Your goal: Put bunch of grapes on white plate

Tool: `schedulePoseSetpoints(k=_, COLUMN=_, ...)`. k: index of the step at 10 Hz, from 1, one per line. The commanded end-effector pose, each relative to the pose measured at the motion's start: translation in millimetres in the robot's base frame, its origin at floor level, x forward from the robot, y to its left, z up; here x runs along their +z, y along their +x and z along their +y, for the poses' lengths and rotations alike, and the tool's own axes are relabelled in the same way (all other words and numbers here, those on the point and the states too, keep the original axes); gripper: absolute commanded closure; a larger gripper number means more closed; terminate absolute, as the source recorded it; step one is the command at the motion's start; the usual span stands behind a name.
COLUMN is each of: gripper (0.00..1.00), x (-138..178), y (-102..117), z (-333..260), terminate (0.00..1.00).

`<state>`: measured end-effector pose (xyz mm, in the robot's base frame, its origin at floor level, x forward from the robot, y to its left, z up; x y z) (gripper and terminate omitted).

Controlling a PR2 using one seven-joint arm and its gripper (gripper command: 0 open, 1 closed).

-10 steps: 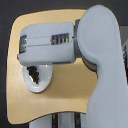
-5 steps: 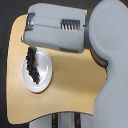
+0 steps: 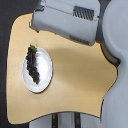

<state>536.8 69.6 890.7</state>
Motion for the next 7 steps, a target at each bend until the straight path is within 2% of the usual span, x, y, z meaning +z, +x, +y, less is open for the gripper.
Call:
schedulePoseSetpoints(k=1, gripper=0.0, x=0, y=8, z=-101, terminate=0.0)
schedulePoseSetpoints(k=7, gripper=0.0, x=-11, y=-6, z=-216, terminate=0.0)
